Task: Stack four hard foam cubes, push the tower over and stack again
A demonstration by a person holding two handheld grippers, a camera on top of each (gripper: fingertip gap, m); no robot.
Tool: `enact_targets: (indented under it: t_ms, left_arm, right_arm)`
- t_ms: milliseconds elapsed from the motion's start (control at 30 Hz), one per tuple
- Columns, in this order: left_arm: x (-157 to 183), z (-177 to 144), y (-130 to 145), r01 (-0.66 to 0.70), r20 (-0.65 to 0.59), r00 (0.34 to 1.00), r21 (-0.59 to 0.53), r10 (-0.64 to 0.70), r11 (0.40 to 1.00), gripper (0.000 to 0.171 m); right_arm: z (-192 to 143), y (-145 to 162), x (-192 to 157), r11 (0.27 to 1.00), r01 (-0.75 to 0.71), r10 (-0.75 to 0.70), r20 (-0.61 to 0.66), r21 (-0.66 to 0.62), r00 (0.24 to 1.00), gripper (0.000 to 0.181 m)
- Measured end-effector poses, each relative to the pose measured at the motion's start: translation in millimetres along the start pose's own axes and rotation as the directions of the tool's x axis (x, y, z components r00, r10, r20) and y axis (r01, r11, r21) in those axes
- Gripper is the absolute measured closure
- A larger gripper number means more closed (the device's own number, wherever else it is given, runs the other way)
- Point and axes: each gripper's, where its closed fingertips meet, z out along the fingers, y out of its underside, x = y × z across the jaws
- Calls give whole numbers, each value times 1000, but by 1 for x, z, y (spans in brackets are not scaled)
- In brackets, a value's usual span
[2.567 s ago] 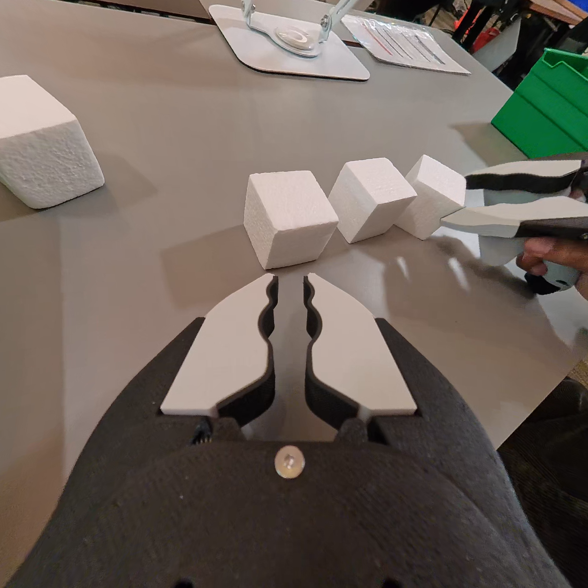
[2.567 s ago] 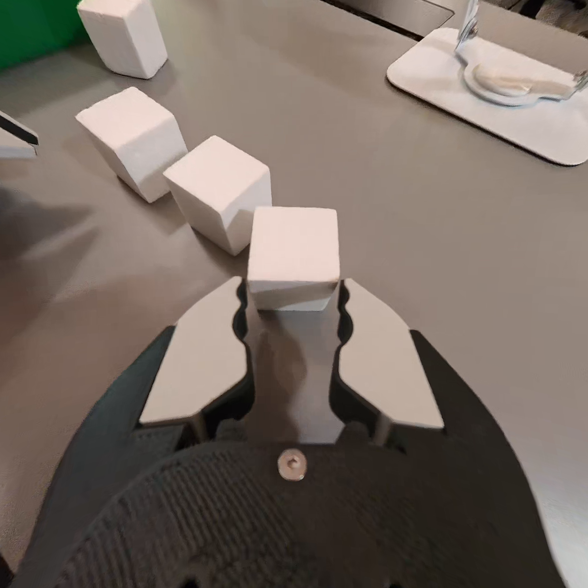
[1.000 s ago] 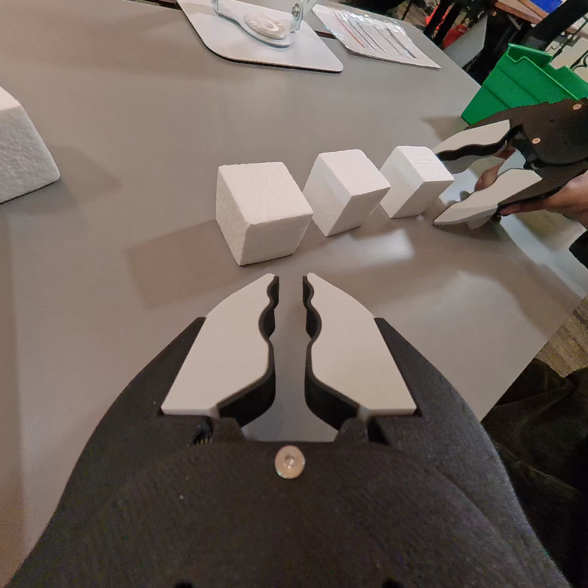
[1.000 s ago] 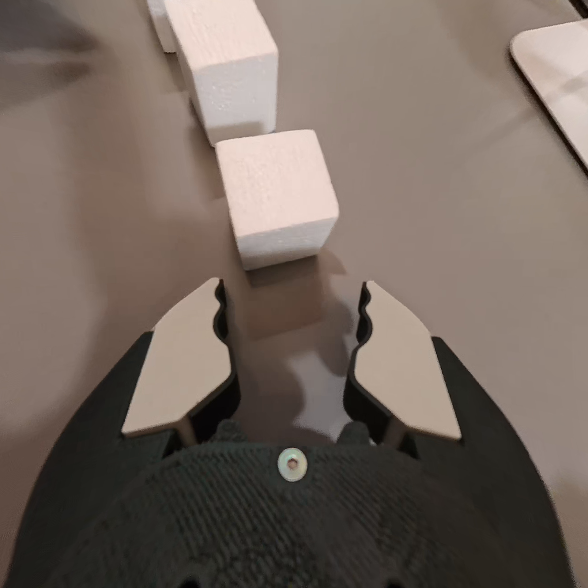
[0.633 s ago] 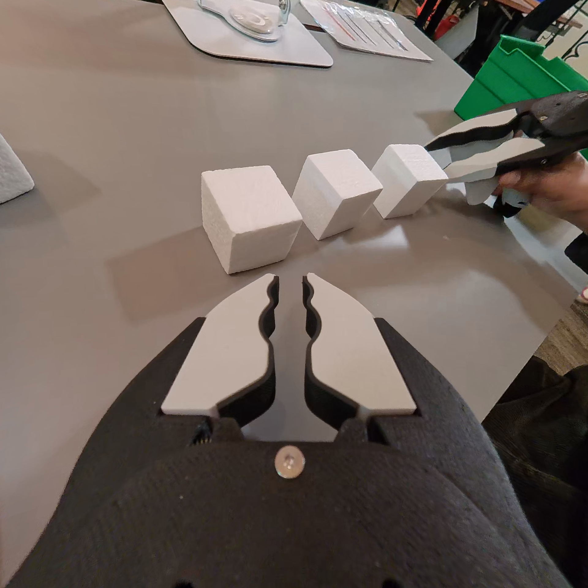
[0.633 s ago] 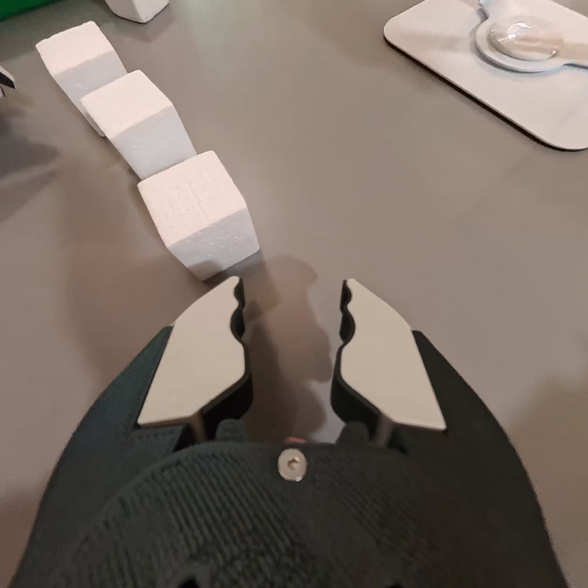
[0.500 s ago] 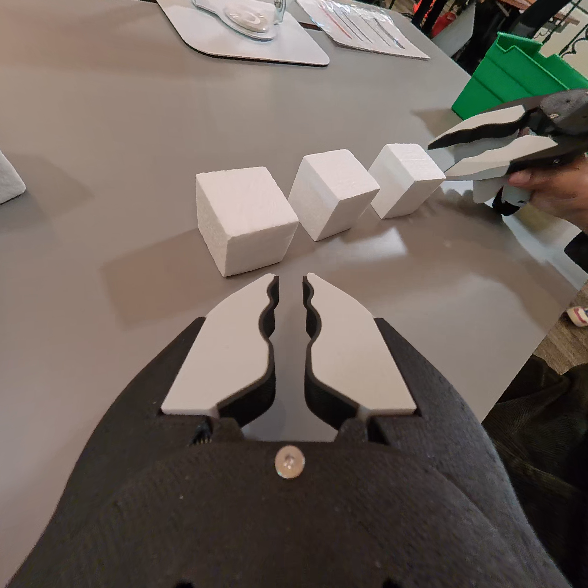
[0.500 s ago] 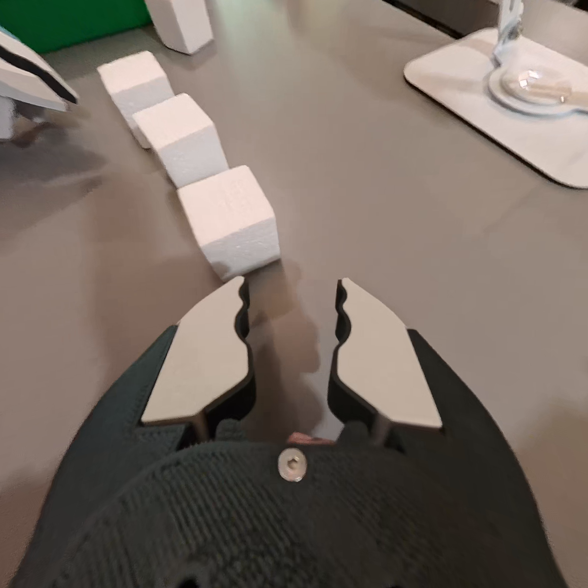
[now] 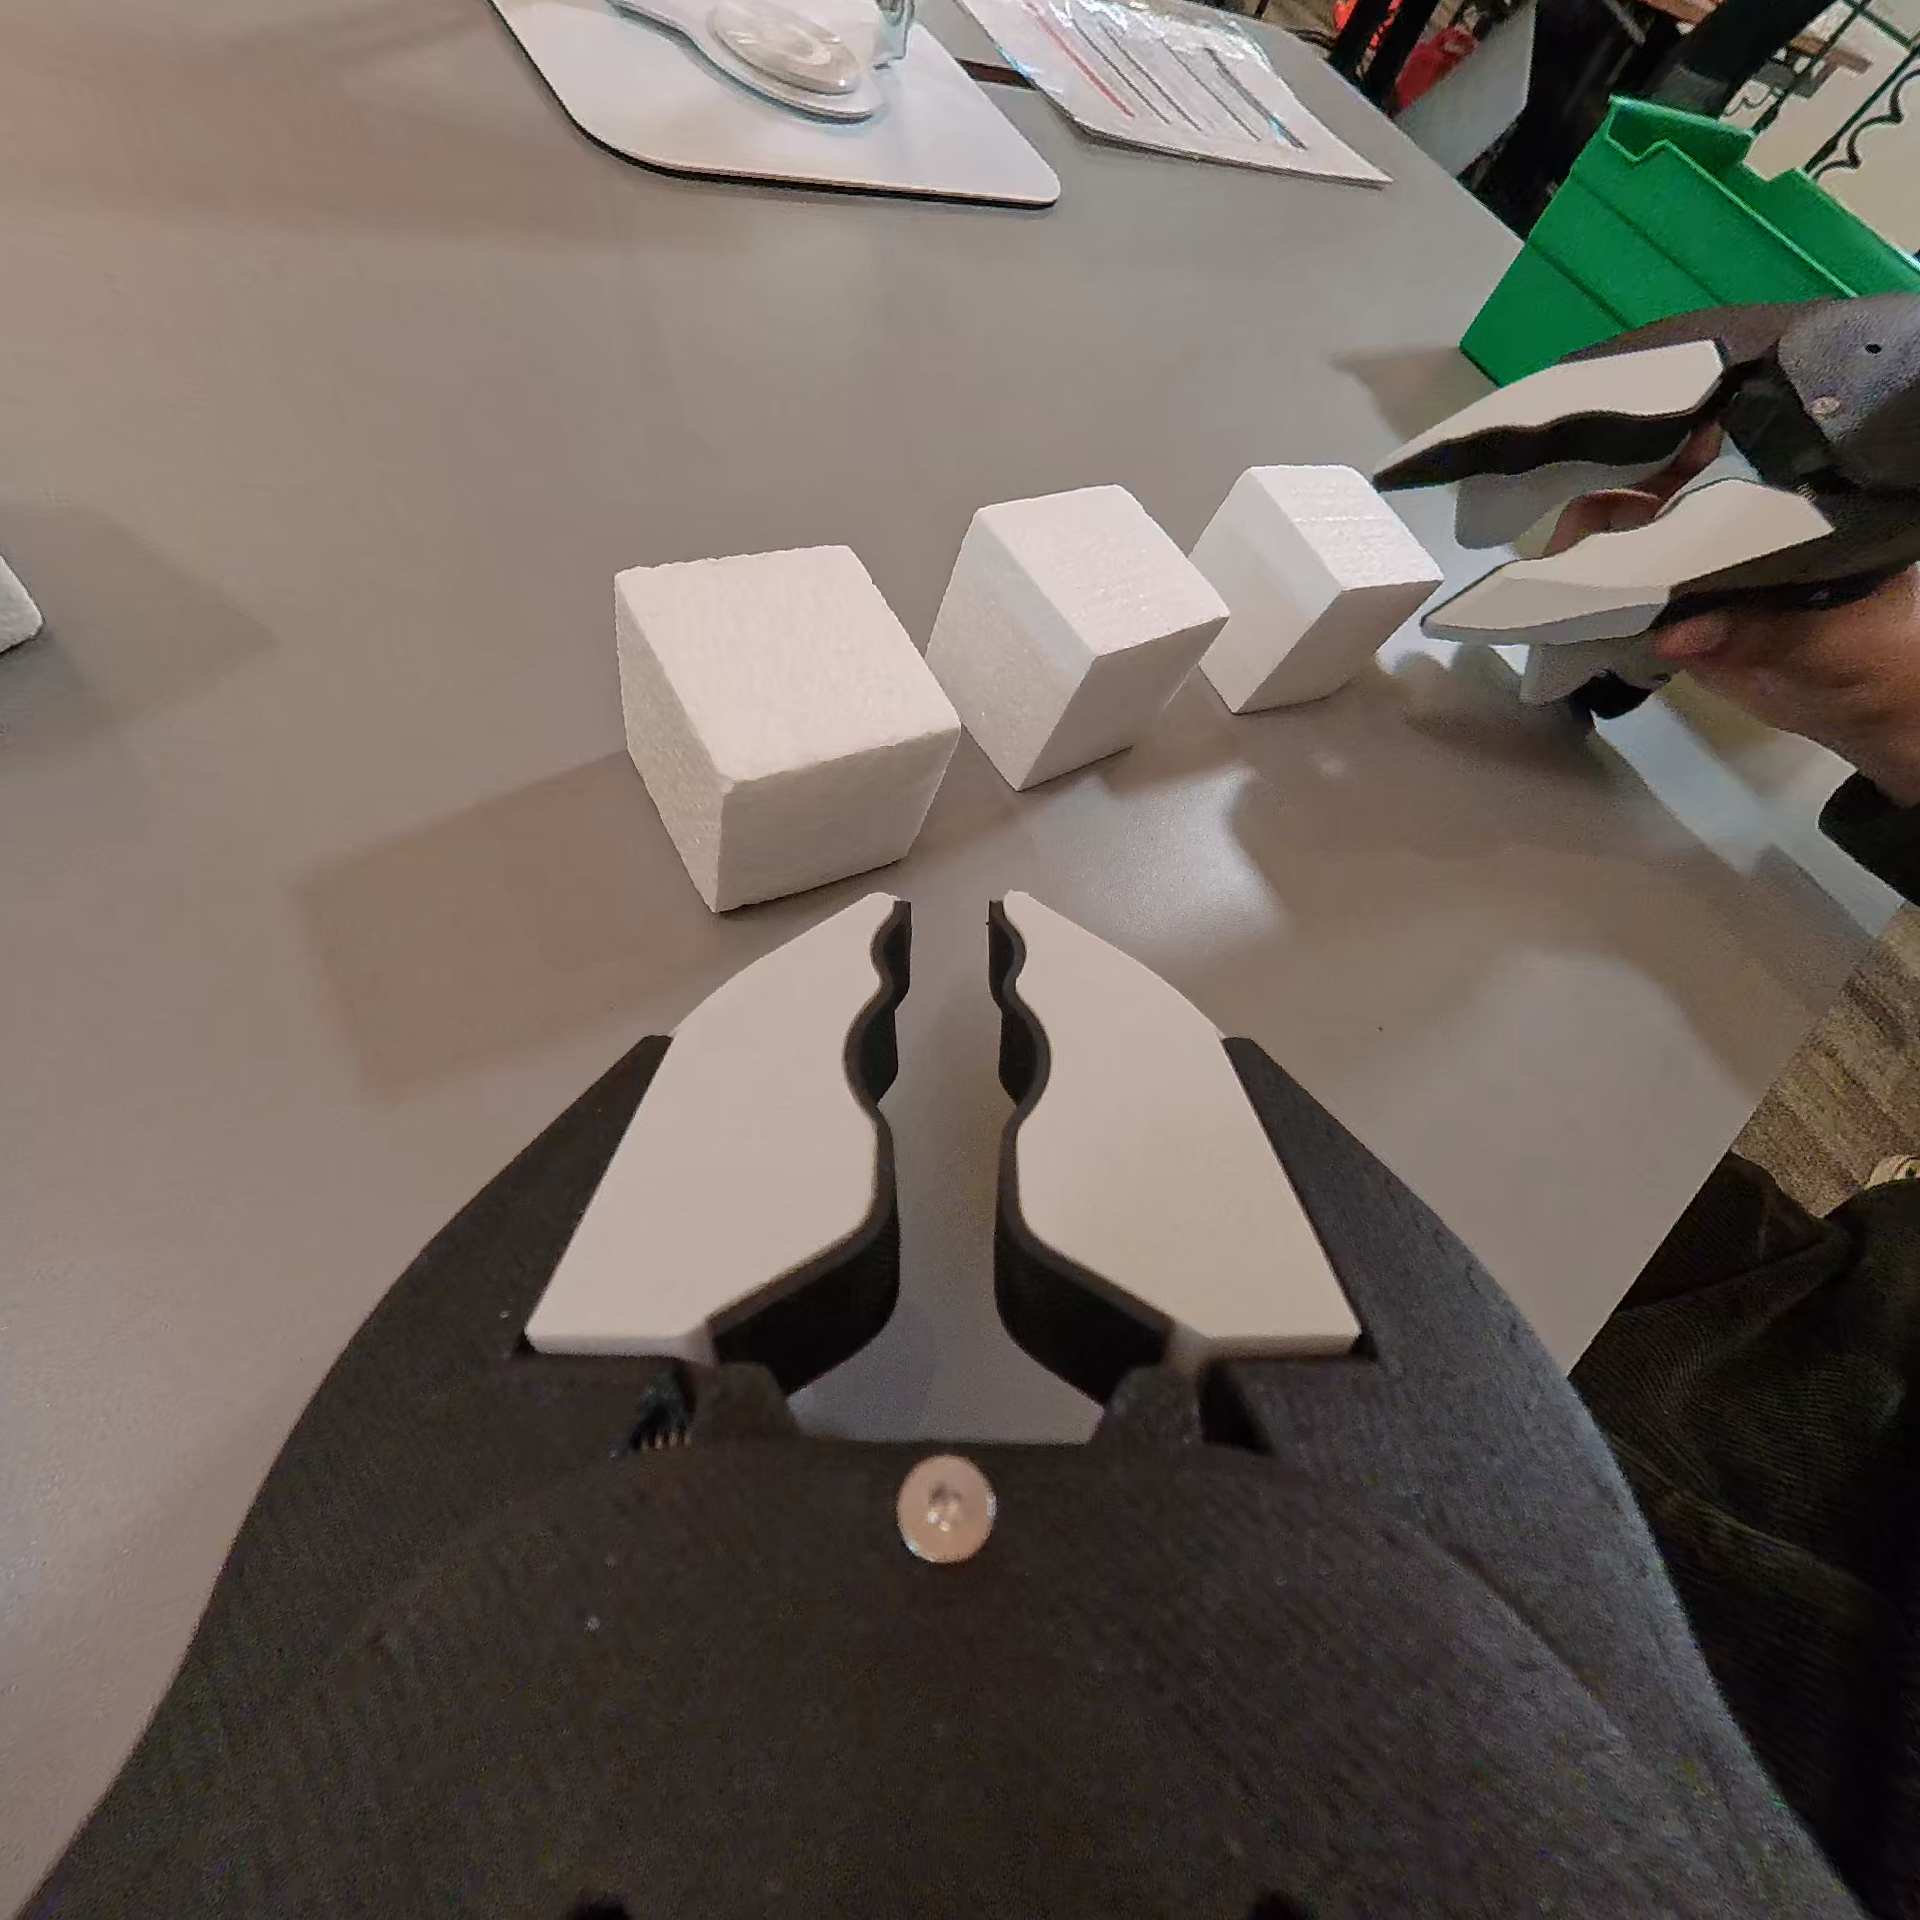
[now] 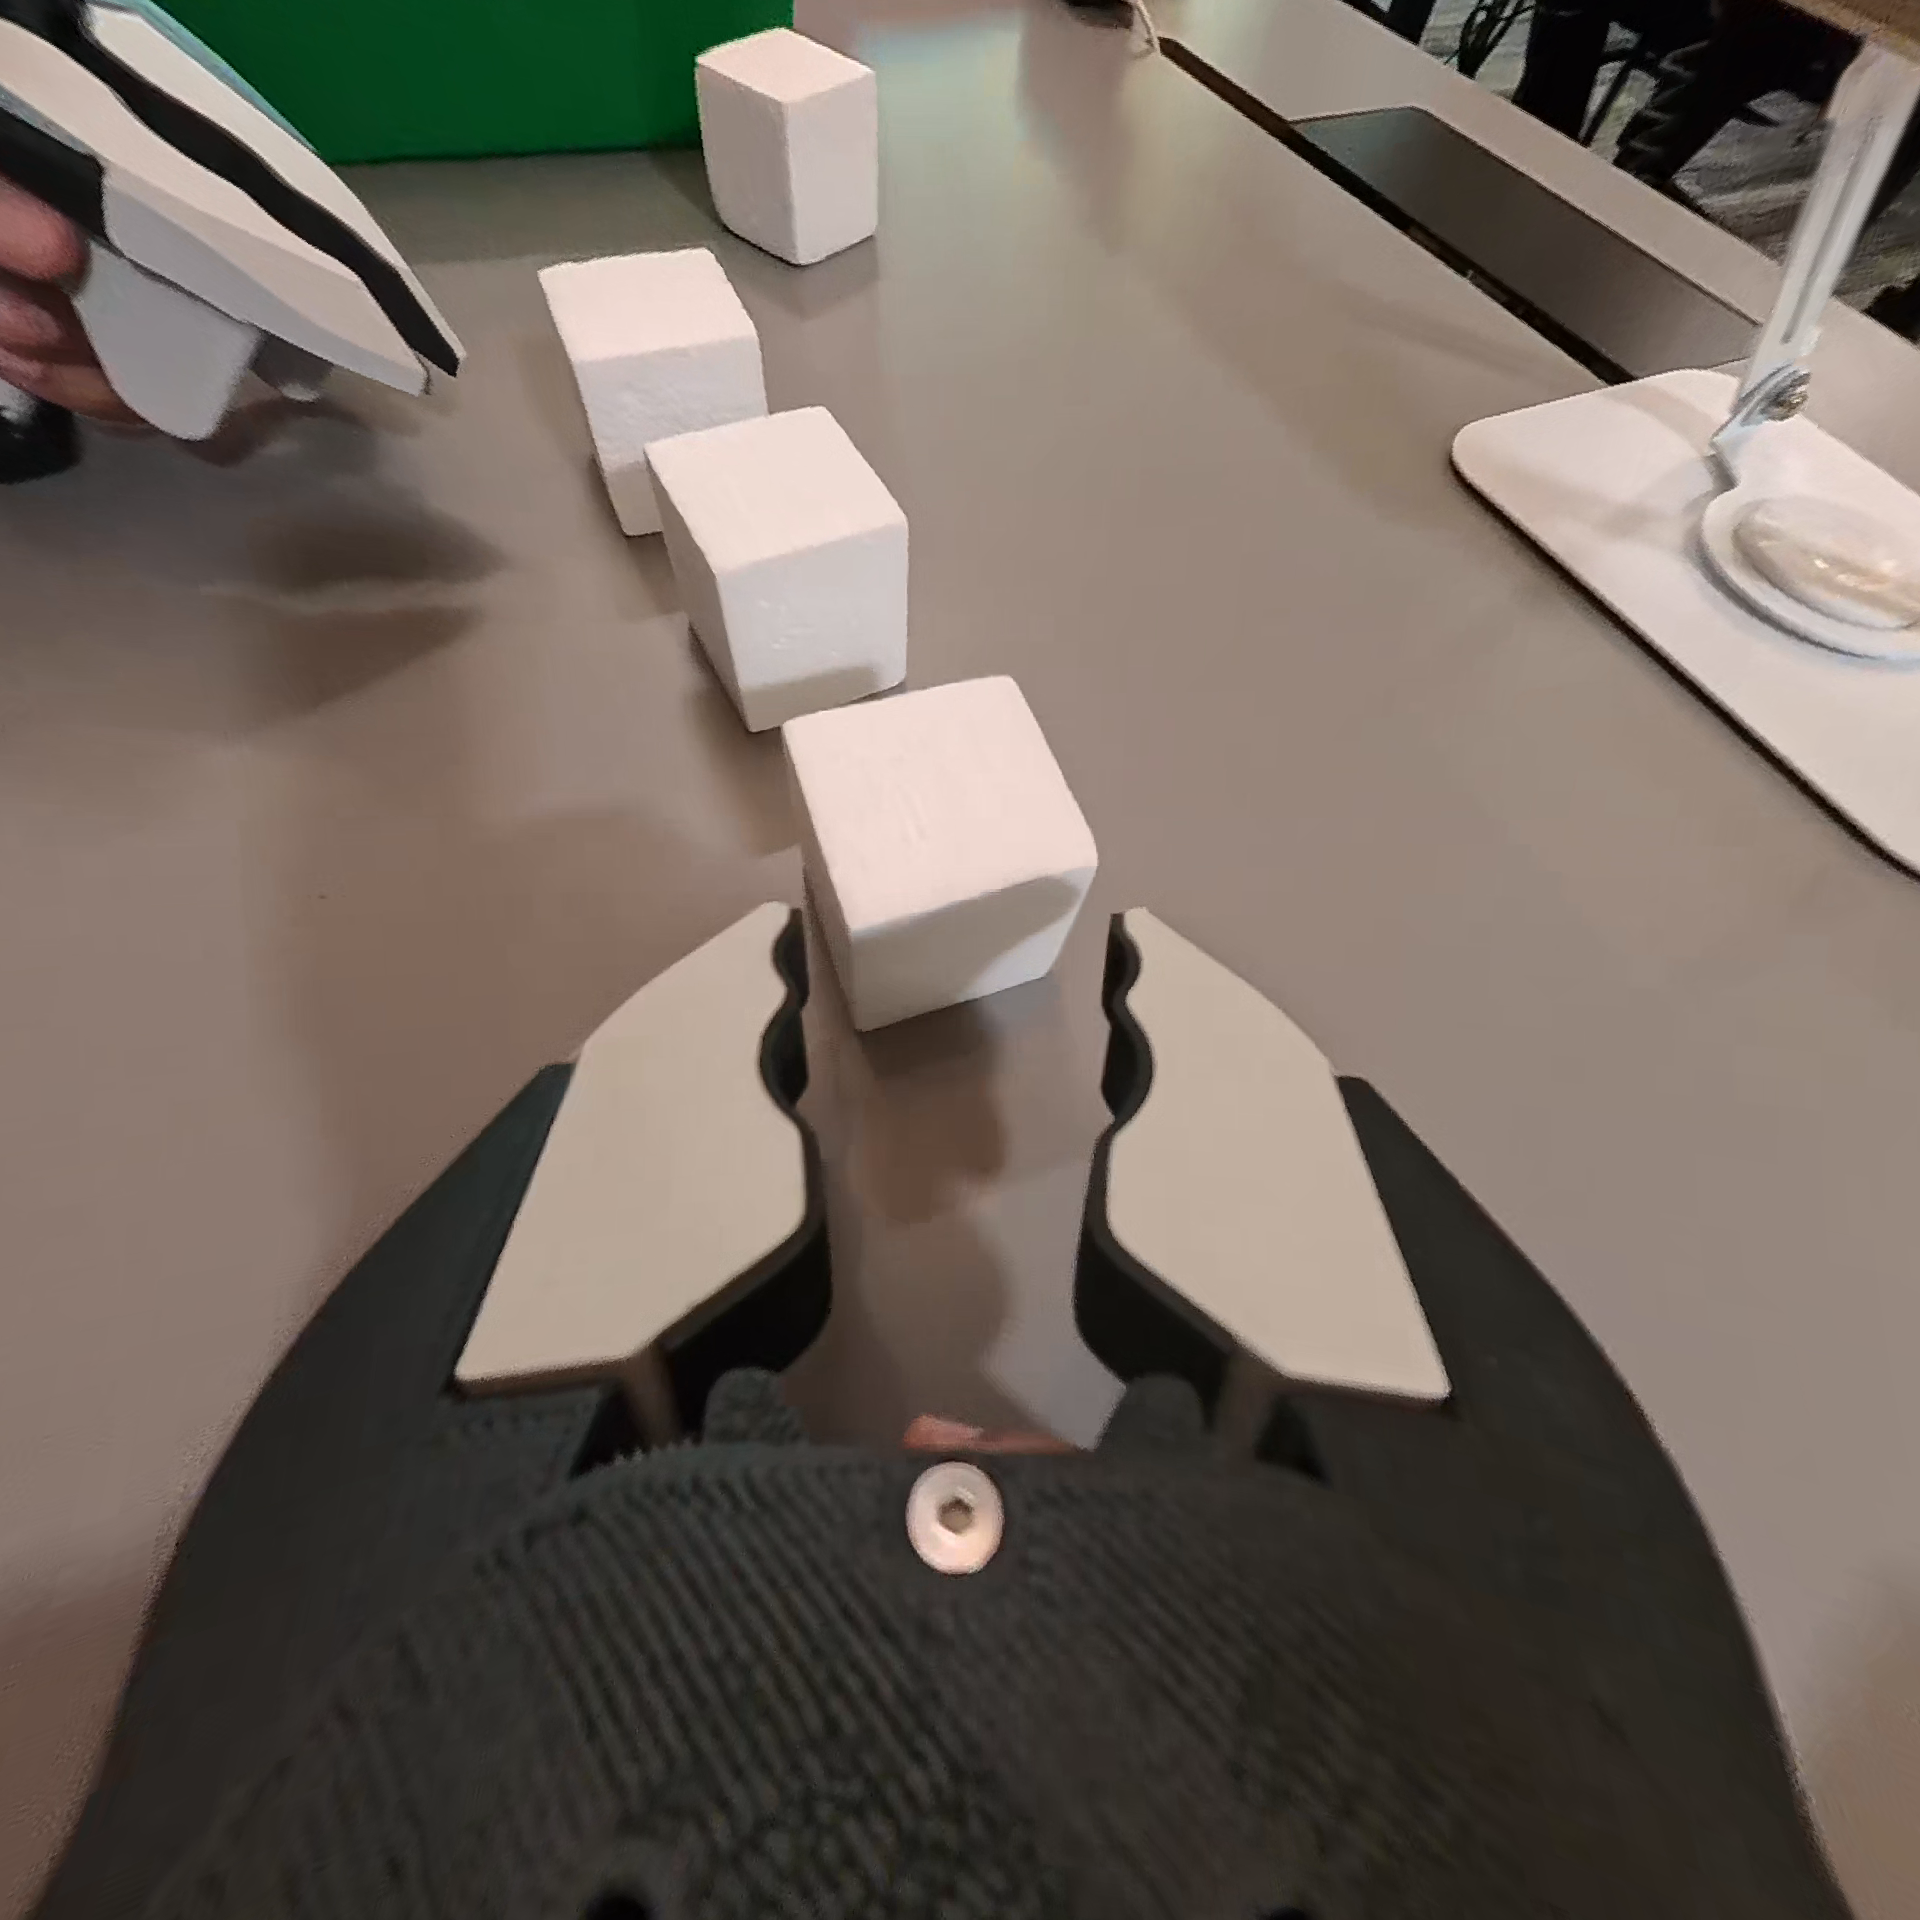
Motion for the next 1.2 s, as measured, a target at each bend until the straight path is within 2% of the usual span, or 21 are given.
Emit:
enact_targets:
  t_ms: [633, 767, 900, 967, 1033, 1100, 1200]
  left_arm:
    - [0, 0, 0, 0, 0, 1000, -1, 0, 1000, 157]
    - [0, 0, 0, -3, 2, 1000, -2, 3, 1000, 157]
    - [0, 1, 1, 5, -1, 1000, -8, -5, 1000, 157]
    - [-1, 1, 0, 9, -1, 1000, -4, -9, 1000, 157]
    - [-1, 0, 0, 11, 0, 1000, 3, -11, 1000, 157]
    - [-1, -1, -1, 13, 1, 1000, 10, -13, 1000, 157]
    - [-2, -2, 0, 29, -1, 1000, 11, -29, 1000, 157]
  right_arm:
    - [-1, -1, 4, 1000, 2, -2, -32, 6, 999, 128]
    - [-19, -30, 0, 987, 125, -119, -61, 103, 991, 128]
    - [-26, -71, -14, 963, 166, -152, -81, 211, 985, 128]
    - [-14, -79, -22, 970, 182, -177, -44, 162, 983, 139]
    - [1, -82, -30, 977, 196, -199, 29, 77, 980, 138]
    - [17, -83, -35, 981, 192, -191, 114, -2, 975, 128]
    - [44, -71, -35, 969, 186, -150, 209, -164, 966, 103]
